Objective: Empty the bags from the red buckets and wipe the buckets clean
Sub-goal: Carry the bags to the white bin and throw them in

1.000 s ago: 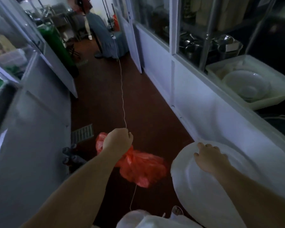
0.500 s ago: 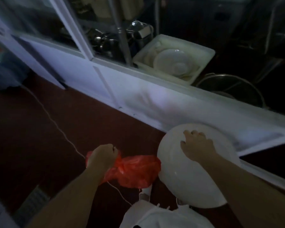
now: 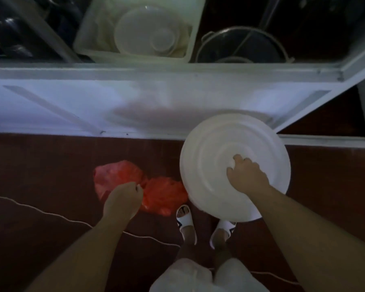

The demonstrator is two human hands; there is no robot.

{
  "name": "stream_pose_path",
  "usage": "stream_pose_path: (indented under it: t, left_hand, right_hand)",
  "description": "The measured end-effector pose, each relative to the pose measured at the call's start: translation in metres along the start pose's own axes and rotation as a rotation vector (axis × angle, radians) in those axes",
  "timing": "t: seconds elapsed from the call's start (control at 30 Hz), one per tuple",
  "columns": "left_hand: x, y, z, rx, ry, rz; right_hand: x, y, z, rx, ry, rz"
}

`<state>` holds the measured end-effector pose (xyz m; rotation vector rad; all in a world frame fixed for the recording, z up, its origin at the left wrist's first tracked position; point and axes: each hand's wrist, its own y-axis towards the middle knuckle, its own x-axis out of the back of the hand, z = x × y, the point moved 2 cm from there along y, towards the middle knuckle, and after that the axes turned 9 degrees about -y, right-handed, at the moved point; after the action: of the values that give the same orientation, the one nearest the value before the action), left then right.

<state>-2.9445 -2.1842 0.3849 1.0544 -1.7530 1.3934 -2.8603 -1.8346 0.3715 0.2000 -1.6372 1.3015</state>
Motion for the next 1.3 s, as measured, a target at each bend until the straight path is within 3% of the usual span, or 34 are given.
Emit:
stream_pose_path:
  t: [0.37,0.63,0.83,1.03,1.3]
  left_hand:
    - [-0.084,0.083,0.003,-0.158,0.1,0.134]
    - [-0.154,0.118,0.002,-0.26,0.137,0.207]
    - [-0.184,0.13,0.003,-0.331,0.154,0.208]
    - [-0.202,0.138,-0.008,-0.327,0.177,0.221]
    - [-0.177,0.121,0.0,-0.385,0.2,0.179]
  right_hand:
    - [-0.095,0.096,-0.031,-0.212,0.188,0.067]
    - [-0.141,0.159,-0.035,-0.312,0.296,0.006]
    - [-0.168,0.184,-0.048,-0.292,0.212,-0.09]
    - [-0.178,0.194,-0.065,-0.155,0.086,-0.252]
    - [-0.168,0.177,-0.071,-0.095,0.041,-0.268]
